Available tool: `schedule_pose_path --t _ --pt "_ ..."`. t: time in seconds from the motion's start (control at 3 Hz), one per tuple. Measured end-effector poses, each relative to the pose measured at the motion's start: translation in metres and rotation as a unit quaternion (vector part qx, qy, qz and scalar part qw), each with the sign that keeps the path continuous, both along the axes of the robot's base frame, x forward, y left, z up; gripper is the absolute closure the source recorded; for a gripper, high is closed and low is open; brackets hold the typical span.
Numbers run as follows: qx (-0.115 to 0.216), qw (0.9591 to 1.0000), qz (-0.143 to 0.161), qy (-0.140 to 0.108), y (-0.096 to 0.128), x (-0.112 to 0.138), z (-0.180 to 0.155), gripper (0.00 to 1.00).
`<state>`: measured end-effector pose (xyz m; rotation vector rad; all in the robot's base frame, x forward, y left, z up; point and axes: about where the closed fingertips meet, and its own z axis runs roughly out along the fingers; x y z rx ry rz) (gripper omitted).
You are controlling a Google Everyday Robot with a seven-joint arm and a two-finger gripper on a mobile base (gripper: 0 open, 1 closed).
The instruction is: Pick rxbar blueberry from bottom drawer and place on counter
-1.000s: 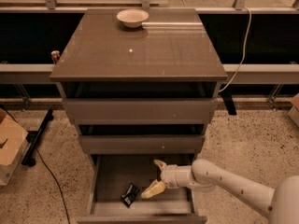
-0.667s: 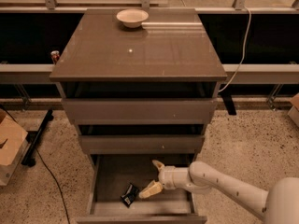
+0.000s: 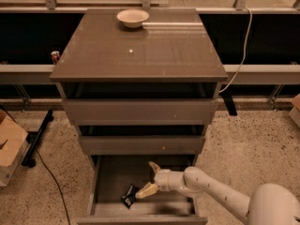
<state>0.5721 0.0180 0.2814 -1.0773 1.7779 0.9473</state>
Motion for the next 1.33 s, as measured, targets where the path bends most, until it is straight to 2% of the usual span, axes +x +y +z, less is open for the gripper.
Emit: schedule_pose_path --t 0.33,0.67,1.0,1.33 --pt "0.008 0.9999 -0.007 -0.005 0.01 0.012 -0.048 0.0" --pt "0.0 1.0 -0.004 -0.002 0.022 0.015 -0.079 0.0" --pt "-0.012 0.9997 -0.003 0.019 0.038 0.012 -0.122 0.0" --pt "-0.018 0.9993 0.003 0.032 0.048 0.008 -0.144 0.0"
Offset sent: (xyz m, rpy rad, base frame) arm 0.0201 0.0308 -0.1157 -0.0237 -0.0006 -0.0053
